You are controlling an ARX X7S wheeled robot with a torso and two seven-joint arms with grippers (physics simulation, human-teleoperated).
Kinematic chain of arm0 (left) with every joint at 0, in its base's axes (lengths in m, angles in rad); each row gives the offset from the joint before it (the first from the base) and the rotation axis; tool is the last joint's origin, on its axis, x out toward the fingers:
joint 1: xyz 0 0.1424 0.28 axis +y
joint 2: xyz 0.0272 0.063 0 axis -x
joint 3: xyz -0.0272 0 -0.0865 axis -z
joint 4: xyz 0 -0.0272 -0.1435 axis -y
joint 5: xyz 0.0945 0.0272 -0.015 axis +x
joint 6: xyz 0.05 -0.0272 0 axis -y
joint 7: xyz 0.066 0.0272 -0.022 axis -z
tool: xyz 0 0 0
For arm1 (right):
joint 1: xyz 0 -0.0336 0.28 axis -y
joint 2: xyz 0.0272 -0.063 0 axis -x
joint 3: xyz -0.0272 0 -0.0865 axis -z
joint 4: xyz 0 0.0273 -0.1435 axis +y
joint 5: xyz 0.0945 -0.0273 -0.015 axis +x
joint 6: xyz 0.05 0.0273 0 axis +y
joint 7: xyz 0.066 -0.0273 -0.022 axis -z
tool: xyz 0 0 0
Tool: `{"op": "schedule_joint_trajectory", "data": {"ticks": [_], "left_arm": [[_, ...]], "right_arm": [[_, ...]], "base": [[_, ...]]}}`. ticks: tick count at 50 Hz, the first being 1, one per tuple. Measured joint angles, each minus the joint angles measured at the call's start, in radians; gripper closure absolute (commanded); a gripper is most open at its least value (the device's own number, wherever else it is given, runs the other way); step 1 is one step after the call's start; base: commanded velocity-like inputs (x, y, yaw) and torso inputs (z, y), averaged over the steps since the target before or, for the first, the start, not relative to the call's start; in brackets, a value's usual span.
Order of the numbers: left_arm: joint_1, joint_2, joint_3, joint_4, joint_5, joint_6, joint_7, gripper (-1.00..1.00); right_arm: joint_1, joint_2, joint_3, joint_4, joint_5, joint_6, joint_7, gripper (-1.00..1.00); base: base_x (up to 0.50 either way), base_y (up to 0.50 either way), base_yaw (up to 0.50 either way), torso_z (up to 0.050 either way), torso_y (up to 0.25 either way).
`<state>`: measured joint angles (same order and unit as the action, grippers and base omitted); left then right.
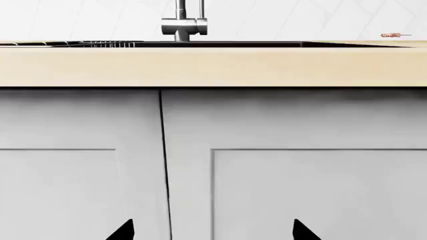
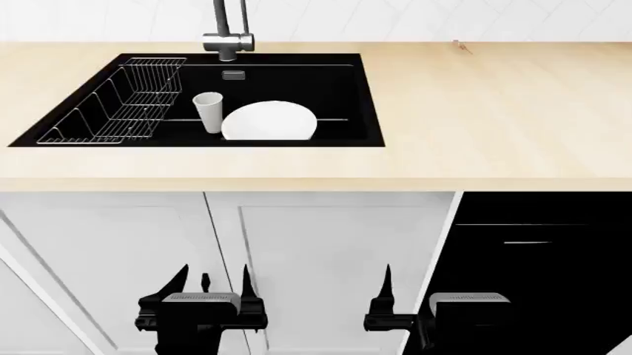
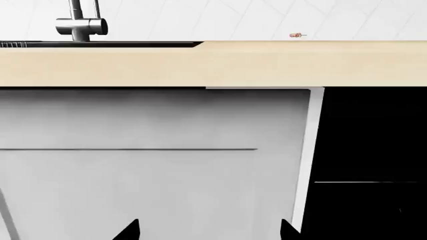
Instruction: Pick the cup and bowl from the sink and place them on the counter for drying.
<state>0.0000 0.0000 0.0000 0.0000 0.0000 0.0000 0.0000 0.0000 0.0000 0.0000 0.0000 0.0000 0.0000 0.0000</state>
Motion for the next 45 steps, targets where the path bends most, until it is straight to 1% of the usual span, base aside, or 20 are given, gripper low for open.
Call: {"op": "schedule_joint_trajectory", "data": {"ticks": [14, 18, 21, 26, 32, 36, 38, 40, 42, 45], "left_arm": [[0.01, -0.032, 0.04, 0.029, -0.018, 0.001, -0.027, -1.0], [0.018, -0.044, 0.055, 0.083, -0.026, -0.017, -0.028, -1.0], [0.023, -0.055, 0.065, 0.158, -0.038, -0.058, -0.026, -1.0], [0.01, -0.083, 0.073, 0.347, -0.073, -0.205, -0.021, -1.0], [-0.052, -0.123, 0.061, 0.592, -0.145, -0.451, -0.012, -1.0], [-0.111, -0.152, 0.035, 0.735, -0.215, -0.623, -0.011, -1.0], [-0.149, -0.193, 0.019, 0.791, -0.296, -0.69, -0.051, -1.0], [-0.193, -0.258, 0.009, 0.837, -0.416, -0.733, -0.121, -1.0], [-0.24, -0.338, 0.01, 0.875, -0.549, -0.749, -0.202, -1.0], [-0.317, -0.481, 0.048, 0.919, -0.731, -0.719, -0.322, -1.0]], "right_arm": [[0.001, 0.026, -0.028, -0.03, 0.042, 0.028, 0.038, -1.0], [0.001, 0.035, -0.04, -0.074, 0.055, 0.065, 0.05, -1.0], [0.001, 0.044, -0.049, -0.132, 0.064, 0.114, 0.058, -1.0], [0.011, 0.065, -0.067, -0.27, 0.08, 0.242, 0.069, -1.0], [0.043, 0.091, -0.074, -0.469, 0.12, 0.45, 0.074, -1.0], [0.083, 0.102, -0.052, -0.615, 0.176, 0.618, 0.074, -1.0], [0.115, 0.105, -0.025, -0.692, 0.222, 0.716, 0.075, -1.0], [0.156, 0.126, 0.008, -0.756, 0.31, 0.804, 0.111, -1.0], [0.207, 0.159, 0.05, -0.808, 0.435, 0.887, 0.18, -1.0], [0.296, 0.214, 0.116, -0.863, 0.675, 0.996, 0.308, -1.0]], "base": [[0.0, 0.0, 0.0, 0.0, 0.0], [0.0, 0.0, 0.0, 0.0, 0.0], [0.0, 0.0, 0.0, 0.0, 0.0], [0.0, 0.0, 0.0, 0.0, 0.0], [0.0, 0.0, 0.0, 0.0, 0.0], [0.0, 0.0, 0.0, 0.0, 0.0], [0.0, 0.0, 0.0, 0.0, 0.0], [0.0, 0.0, 0.0, 0.0, 0.0], [0.0, 0.0, 0.0, 0.0, 0.0], [0.0, 0.0, 0.0, 0.0, 0.0]]}}
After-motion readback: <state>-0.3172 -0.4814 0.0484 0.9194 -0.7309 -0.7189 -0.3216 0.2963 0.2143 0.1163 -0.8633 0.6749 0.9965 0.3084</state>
